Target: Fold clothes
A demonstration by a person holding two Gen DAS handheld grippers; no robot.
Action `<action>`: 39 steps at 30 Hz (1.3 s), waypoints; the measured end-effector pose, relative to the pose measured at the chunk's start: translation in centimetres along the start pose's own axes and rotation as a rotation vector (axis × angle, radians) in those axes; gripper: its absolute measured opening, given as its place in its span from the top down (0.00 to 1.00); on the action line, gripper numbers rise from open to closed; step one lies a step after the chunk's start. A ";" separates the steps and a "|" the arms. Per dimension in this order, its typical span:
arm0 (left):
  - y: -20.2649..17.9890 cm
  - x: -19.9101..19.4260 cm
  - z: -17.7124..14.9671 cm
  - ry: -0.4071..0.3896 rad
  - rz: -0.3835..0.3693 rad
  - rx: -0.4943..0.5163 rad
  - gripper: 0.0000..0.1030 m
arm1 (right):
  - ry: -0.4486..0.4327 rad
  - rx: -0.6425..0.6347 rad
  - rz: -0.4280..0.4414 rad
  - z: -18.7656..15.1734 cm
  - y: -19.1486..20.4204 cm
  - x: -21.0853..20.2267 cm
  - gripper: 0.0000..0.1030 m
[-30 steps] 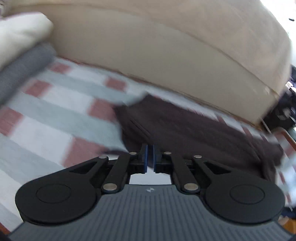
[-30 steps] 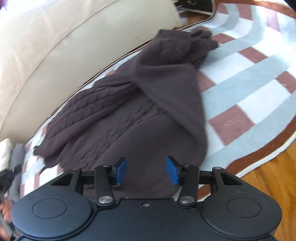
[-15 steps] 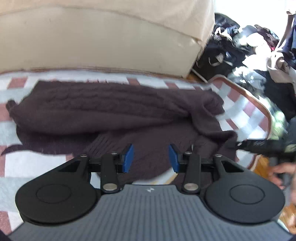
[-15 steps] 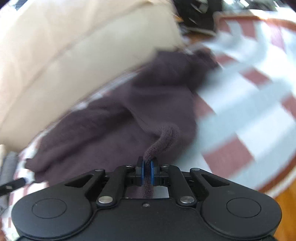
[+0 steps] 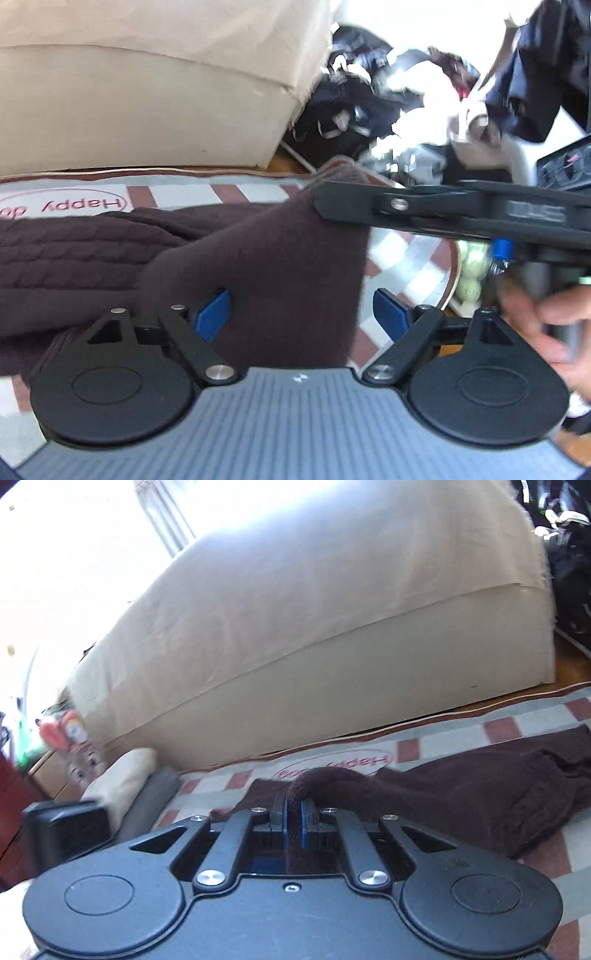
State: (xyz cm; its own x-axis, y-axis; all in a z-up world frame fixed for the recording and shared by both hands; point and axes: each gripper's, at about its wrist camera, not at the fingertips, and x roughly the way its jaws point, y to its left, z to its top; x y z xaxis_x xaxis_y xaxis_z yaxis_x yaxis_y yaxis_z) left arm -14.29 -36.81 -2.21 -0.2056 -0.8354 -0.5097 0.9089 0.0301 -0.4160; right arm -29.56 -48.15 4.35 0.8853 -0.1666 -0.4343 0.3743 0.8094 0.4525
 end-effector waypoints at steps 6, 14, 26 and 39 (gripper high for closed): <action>1.0 1.9 3.6 0.025 0.123 0.246 0.93 | 0.007 0.023 -0.046 -0.5 -1.1 0.0 0.91; 15.6 -0.5 20.1 -0.200 0.607 -0.052 0.62 | 0.002 0.031 -0.341 1.0 -6.4 -0.8 0.86; 17.5 0.0 5.6 0.096 0.530 0.140 0.48 | 0.175 0.214 -0.509 -4.9 -13.3 0.8 0.84; 20.2 -0.8 -3.5 0.151 0.364 -0.223 0.22 | 0.212 0.354 -0.458 -8.5 -13.3 4.1 0.62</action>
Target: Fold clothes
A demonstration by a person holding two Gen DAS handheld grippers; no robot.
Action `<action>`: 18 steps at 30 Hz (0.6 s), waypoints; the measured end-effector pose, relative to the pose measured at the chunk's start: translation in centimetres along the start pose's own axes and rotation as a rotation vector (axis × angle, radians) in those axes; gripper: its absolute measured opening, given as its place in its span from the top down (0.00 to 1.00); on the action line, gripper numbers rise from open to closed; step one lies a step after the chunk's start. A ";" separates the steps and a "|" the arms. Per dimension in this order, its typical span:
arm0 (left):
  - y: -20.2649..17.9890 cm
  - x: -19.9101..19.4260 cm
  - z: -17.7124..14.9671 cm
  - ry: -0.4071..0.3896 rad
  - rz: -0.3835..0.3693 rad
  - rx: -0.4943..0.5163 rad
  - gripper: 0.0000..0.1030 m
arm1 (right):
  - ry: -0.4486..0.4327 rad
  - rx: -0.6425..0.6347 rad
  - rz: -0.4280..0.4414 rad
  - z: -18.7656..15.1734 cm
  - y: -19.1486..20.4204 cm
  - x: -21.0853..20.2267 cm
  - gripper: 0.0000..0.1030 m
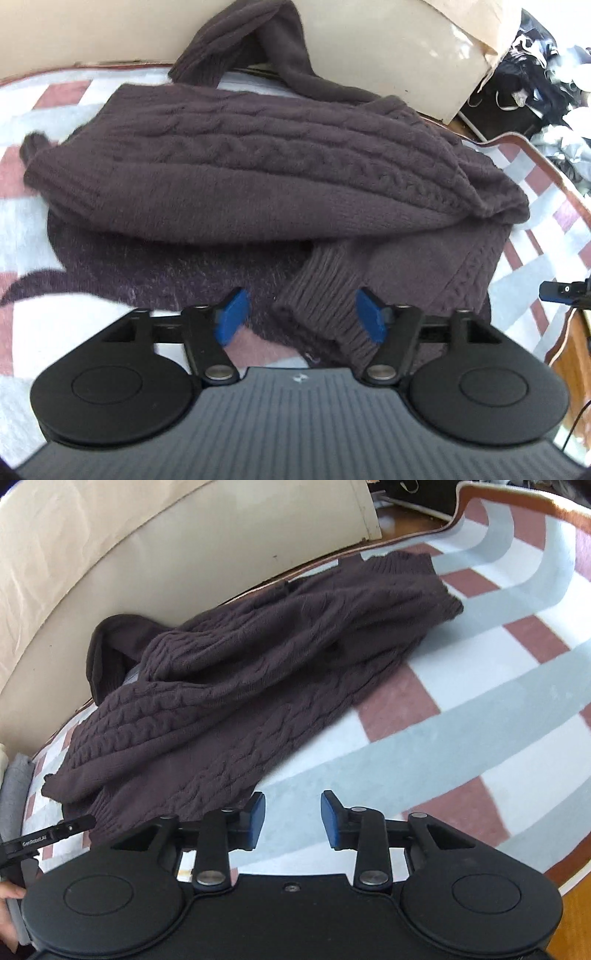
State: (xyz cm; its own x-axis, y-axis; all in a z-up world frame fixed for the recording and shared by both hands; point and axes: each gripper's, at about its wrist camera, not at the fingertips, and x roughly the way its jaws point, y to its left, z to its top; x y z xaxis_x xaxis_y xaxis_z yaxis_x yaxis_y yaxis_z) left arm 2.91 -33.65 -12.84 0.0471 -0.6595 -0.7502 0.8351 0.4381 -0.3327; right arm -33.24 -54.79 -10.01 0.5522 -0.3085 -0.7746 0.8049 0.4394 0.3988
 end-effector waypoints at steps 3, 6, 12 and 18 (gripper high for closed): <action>-1.2 0.8 0.5 0.026 0.019 0.025 0.18 | 0.002 0.026 0.010 -0.3 0.1 0.4 0.62; -2.2 1.5 0.5 0.026 -0.039 0.039 0.18 | 0.013 0.022 0.011 -0.8 0.6 0.7 0.61; -5.7 1.9 -0.4 -0.029 0.046 0.163 0.87 | 0.014 -0.010 -0.026 -1.4 1.0 1.1 0.60; -10.4 -2.6 -2.2 -0.200 0.189 0.386 0.89 | 0.007 0.003 -0.047 -1.4 0.0 0.8 0.60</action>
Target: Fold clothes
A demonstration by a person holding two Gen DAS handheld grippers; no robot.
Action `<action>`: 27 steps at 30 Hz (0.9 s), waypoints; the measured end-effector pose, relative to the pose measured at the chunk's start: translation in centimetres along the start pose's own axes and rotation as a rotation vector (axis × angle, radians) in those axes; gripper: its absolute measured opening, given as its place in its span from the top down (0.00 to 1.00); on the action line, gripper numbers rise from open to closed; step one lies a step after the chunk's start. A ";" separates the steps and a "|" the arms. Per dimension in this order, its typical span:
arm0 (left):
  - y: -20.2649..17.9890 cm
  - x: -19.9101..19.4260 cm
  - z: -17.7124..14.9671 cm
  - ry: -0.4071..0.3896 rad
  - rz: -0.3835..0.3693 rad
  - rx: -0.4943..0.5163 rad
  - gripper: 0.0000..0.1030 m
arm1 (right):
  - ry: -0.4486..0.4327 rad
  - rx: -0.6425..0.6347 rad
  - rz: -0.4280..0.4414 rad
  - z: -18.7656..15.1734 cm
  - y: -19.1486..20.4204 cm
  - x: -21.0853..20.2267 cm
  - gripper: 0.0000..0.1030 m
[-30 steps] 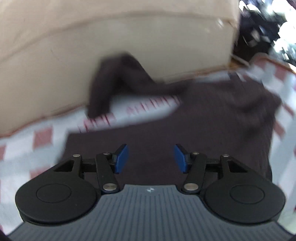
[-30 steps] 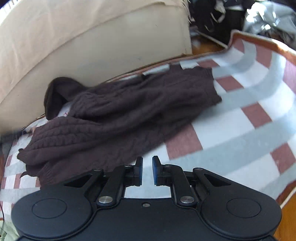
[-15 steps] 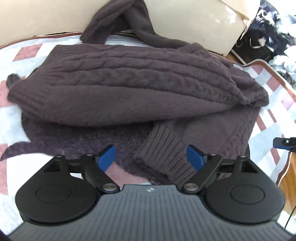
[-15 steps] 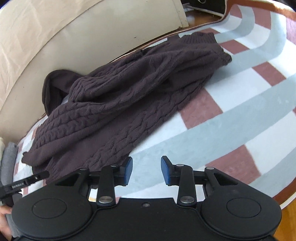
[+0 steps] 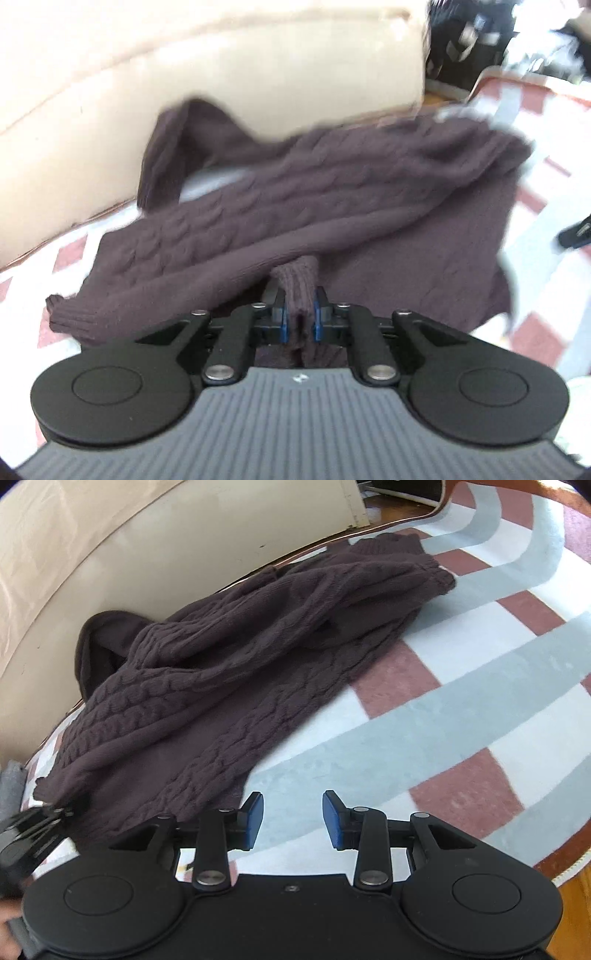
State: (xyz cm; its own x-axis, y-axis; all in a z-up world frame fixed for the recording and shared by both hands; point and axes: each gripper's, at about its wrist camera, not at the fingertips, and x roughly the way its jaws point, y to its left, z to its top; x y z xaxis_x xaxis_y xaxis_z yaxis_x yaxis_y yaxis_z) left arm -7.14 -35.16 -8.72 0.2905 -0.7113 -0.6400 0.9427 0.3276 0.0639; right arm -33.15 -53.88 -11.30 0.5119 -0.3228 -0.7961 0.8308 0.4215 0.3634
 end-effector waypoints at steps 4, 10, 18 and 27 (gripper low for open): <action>0.2 -3.8 1.2 -0.080 -0.070 -0.132 0.89 | -0.028 -0.039 -0.039 0.4 -0.6 -0.8 0.60; -0.3 -7.5 3.3 -0.158 -0.205 -0.224 0.90 | -0.041 0.062 0.023 0.7 -2.2 -1.3 0.60; 4.1 -15.4 4.4 -0.268 -0.394 -0.296 0.90 | -0.038 0.064 0.028 0.5 -1.7 -1.3 0.60; 6.4 -16.5 0.6 -0.190 -0.357 -0.391 0.90 | -0.023 0.225 0.053 -0.7 -2.9 -0.2 0.60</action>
State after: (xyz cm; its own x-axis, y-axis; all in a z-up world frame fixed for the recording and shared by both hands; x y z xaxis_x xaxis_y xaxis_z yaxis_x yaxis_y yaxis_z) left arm -5.81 -21.72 2.71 0.0231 -0.9080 -0.4183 0.8674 0.2262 -0.4432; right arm -35.82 -54.43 -12.50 0.5592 -0.3250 -0.7627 0.8288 0.2399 0.5055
